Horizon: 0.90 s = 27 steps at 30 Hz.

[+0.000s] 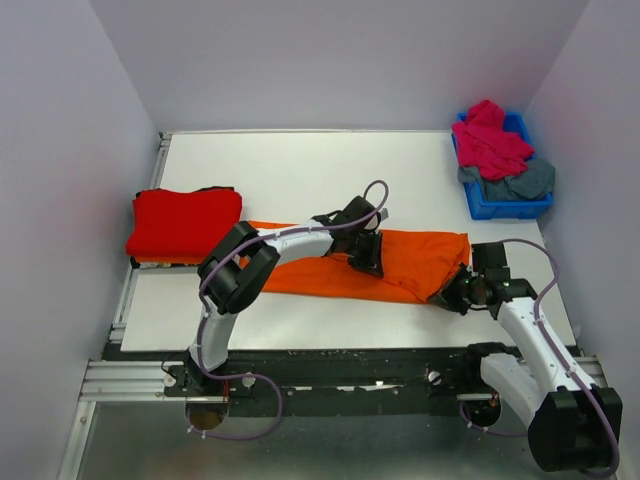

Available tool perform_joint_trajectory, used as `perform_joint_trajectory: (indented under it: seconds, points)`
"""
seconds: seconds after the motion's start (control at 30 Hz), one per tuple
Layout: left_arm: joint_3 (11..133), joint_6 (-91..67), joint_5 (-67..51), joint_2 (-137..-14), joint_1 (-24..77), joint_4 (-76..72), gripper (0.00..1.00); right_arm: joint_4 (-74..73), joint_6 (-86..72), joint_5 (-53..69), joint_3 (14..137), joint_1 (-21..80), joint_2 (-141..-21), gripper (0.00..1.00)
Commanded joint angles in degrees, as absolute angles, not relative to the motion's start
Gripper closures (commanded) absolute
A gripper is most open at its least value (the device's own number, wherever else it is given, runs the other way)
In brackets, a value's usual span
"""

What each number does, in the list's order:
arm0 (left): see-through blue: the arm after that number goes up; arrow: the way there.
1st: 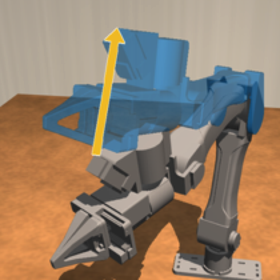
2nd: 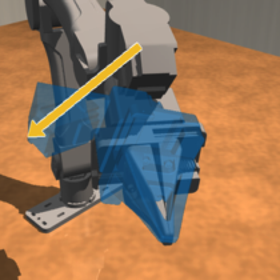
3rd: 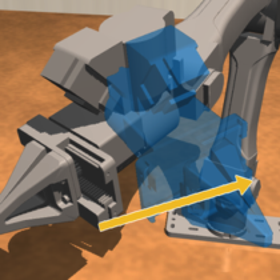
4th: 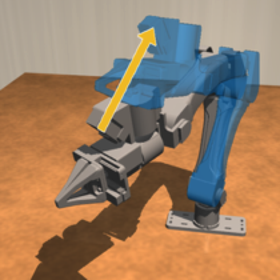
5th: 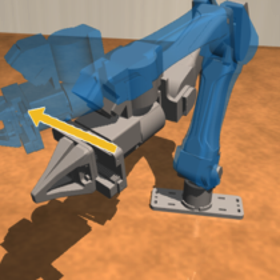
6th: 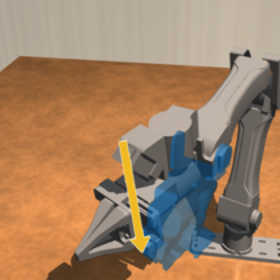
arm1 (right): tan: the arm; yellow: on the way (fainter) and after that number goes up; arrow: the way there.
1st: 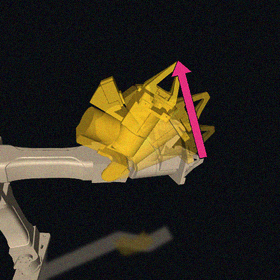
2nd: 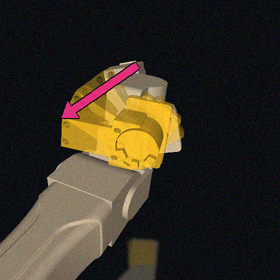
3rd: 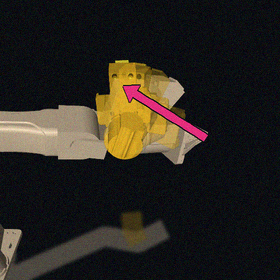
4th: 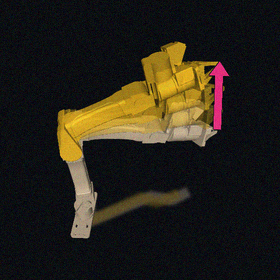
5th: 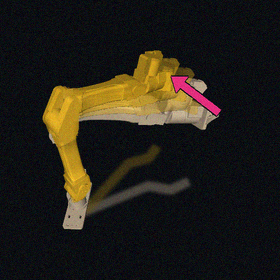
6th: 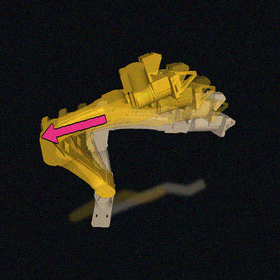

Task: Fold and stack the t-shirts
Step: Fold the other side of the tshirt into a rectangle

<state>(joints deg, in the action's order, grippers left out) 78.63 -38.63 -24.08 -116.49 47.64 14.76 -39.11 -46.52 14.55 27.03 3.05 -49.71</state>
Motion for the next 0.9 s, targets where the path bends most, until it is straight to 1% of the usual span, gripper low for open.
perform_joint_trajectory:
  seconds: [0.0,0.03,0.07,0.17,0.2,0.47,0.53,0.6,0.73,0.83,0.87]
  points:
    - [80.33,-38.85,-25.23,-117.42,47.81,15.03,0.8,-39.46,-47.02,15.91,28.12,3.25,-49.39,0.99]
    - [80.51,-38.76,-25.05,-117.51,47.81,15.38,0.8,-39.46,-47.02,15.91,28.12,3.25,-49.39,0.99]
    - [80.68,-38.59,-24.53,-117.42,47.81,15.99,0.77,-39.46,-46.93,16.0,28.3,3.25,-49.39,0.99]
    - [80.68,-37.62,-21.46,-116.63,47.81,17.84,0.63,-39.73,-46.67,15.82,28.39,3.25,-49.31,0.99]
    - [80.68,-37.44,-20.75,-116.46,47.81,18.19,0.6,-39.73,-46.67,15.91,28.39,3.25,-49.22,0.99]
    - [81.91,-37.88,-21.53,-118.74,48.08,18.19,0.6,-39.29,-46.67,16.0,28.04,3.25,-49.31,0.99]
    - [82.26,-37.97,-21.62,-119.09,48.08,18.11,0.64,-39.2,-46.67,16.0,27.86,3.25,-49.22,0.99]
    - [82.26,-38.14,-21.88,-119.35,48.08,17.76,0.74,-39.2,-46.76,16.17,27.69,3.25,-49.13,0.99]
    - [82.7,-38.14,-22.5,-120.06,48.08,17.66,0.85,-39.2,-46.85,16.26,27.51,3.25,-49.04,0.99]
    - [82.88,-37.62,-22.06,-119.71,48.08,18.28,1.0,-39.55,-46.85,15.91,27.95,3.25,-48.96,0.99]
    - [82.79,-37.44,-21.89,-119.45,47.99,18.72,1.0,-39.72,-46.76,15.91,28.04,3.25,-48.78,0.99]
